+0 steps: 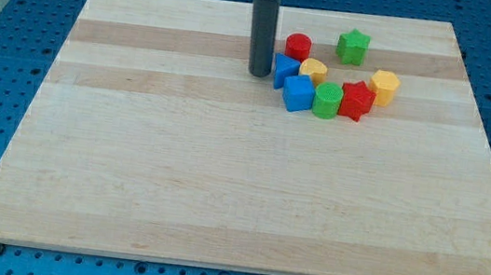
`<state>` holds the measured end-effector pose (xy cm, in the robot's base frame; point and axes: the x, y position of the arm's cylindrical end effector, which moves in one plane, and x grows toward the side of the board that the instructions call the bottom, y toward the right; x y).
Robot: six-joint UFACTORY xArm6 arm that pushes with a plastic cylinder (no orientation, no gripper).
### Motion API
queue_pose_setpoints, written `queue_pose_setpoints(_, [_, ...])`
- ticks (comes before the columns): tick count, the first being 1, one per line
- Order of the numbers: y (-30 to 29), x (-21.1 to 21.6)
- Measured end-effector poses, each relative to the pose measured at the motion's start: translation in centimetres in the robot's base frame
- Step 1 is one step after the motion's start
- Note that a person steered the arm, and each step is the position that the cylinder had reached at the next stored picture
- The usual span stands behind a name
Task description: Move the arm to the right of the green star
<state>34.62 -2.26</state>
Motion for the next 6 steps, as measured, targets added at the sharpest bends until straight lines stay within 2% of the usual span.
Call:
queue_pose_setpoints(1, [-4.2, -3.7])
queue_pose_setpoints(2, [-1.9, -9.3])
queue_pose_setpoints(3, [7.1, -10.8])
queue_pose_setpoints(4, [17.8, -10.8])
queue_pose_setpoints(5, [21.4, -8.6])
queue_pose_setpoints(6, [17.8, -8.2])
